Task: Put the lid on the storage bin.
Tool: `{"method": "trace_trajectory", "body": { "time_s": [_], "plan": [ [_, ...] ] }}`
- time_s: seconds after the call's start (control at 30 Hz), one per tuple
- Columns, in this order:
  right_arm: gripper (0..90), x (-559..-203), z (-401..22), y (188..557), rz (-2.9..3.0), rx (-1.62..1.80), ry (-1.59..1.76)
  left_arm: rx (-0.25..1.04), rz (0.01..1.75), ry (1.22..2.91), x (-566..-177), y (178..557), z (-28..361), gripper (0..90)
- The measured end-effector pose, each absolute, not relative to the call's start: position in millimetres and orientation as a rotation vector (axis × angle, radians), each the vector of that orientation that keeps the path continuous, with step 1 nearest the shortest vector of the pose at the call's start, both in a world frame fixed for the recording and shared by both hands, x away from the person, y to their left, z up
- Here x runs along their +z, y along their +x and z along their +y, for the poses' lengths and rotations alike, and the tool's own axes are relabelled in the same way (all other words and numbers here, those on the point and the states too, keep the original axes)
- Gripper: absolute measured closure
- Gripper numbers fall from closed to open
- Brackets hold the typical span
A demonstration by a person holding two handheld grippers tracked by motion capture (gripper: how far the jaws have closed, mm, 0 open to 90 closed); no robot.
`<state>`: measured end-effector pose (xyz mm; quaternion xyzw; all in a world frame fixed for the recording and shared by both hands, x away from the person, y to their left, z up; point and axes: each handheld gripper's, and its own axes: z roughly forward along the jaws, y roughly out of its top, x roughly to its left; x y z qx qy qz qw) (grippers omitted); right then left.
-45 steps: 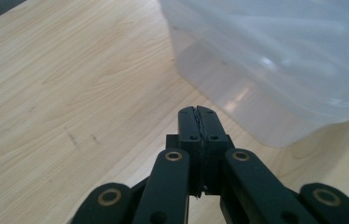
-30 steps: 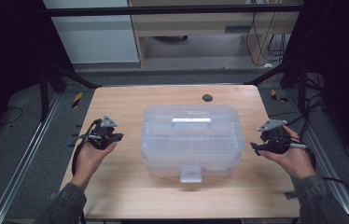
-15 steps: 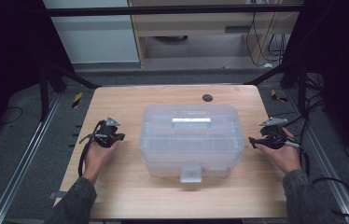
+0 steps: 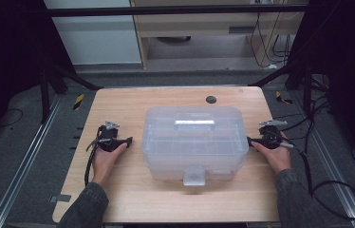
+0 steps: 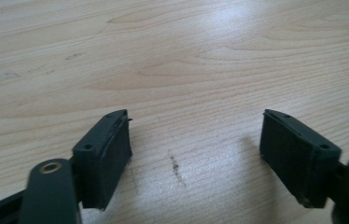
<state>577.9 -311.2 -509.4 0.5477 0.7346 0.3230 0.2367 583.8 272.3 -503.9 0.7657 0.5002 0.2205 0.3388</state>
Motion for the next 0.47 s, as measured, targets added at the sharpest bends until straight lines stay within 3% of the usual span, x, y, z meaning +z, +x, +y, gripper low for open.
{"method": "trace_trajectory", "body": {
  "time_s": [0.33, 0.47],
  "plan": [
    [0.4, -512, -304, 578, 1.962, 0.834, 1.562, 0.589, 1.314, 2.019, -507, 584, 267, 6.5],
    [0.4, -512, -300, 577, 1.932, 0.817, 1.592, 0.587, 1.32, 2.029, -507, 584, 265, 1.5]
  ]
}}
